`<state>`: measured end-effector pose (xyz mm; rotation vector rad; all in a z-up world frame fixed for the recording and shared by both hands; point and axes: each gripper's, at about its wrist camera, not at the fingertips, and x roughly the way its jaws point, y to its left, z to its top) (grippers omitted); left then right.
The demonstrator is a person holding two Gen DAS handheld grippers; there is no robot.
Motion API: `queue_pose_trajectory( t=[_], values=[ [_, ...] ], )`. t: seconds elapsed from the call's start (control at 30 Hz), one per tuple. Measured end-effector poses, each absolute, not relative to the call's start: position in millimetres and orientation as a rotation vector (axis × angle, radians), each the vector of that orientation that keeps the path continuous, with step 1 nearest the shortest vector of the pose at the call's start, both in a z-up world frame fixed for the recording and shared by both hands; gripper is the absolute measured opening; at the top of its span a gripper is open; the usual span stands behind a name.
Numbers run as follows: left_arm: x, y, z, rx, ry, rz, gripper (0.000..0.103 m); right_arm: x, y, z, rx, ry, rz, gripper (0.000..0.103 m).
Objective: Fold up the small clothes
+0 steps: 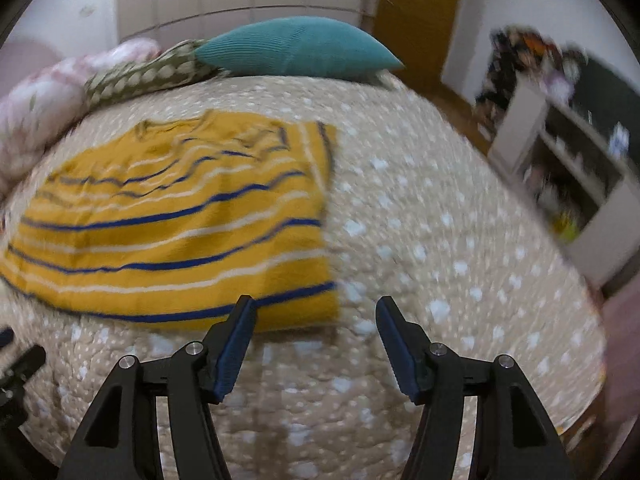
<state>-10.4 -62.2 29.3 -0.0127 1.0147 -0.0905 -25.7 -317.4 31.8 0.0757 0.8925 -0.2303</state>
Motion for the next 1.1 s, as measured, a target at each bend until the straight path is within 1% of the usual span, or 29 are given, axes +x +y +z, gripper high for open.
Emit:
queue_pose_trajectory(
  t=[0.13,0.23,0.37,0.43,0.7,0.9,0.93,1.0,1.03,1.07,1.1],
  values=[
    [-3.6,-61.0,17.8,-0.008,1.041,-0.082,0.078,-32.5,-355.2,12.7,0.320,0.907,-0.162,0.067],
    [-0.7,-61.7,15.6,0.000,1.040,-0.080,0.080,-36.8,-366.4,4.3,0.429,0.882,-0.117,0.070],
    [2.4,-61.3,12.9,0.001,1.043,-0.079,0.082,-38.2,-368.5,2.8,0.493,0.838,-0.068,0.074],
    [2.6,-62.5,12.1,0.002,1.041,-0.078,0.083,-35.3,-367.1,1.1,0.518,0.824,-0.044,0.075],
    [2.7,-59.8,14.7,-0.019,1.045,-0.093,0.084,-9.7,-359.3,-0.6,0.582,0.768,0.010,0.075],
    [-10.3,-31.8,39.2,-0.120,1.015,-0.130,0.084,11.2,-350.1,-1.0,0.621,0.765,0.014,0.075],
    [-14.4,-22.9,45.2,-0.132,0.999,-0.127,0.084,13.9,-349.3,-1.0,0.625,0.765,0.008,0.072],
    [-20.5,-6.2,53.1,-0.150,0.978,-0.110,0.084,20.4,-348.0,-0.8,0.629,0.772,-0.006,0.052],
    [-23.7,4.1,56.2,-0.162,0.968,-0.094,0.084,24.5,-349.0,-1.6,0.642,0.784,-0.017,0.034],
    [-25.5,11.9,58.5,-0.171,0.962,-0.082,0.084,25.5,-350.6,-1.6,0.656,0.785,-0.019,0.024],
    [-28.2,25.8,60.6,-0.187,0.953,-0.057,0.084,28.0,-350.7,0.5,0.671,0.790,-0.031,0.023]
  ],
)
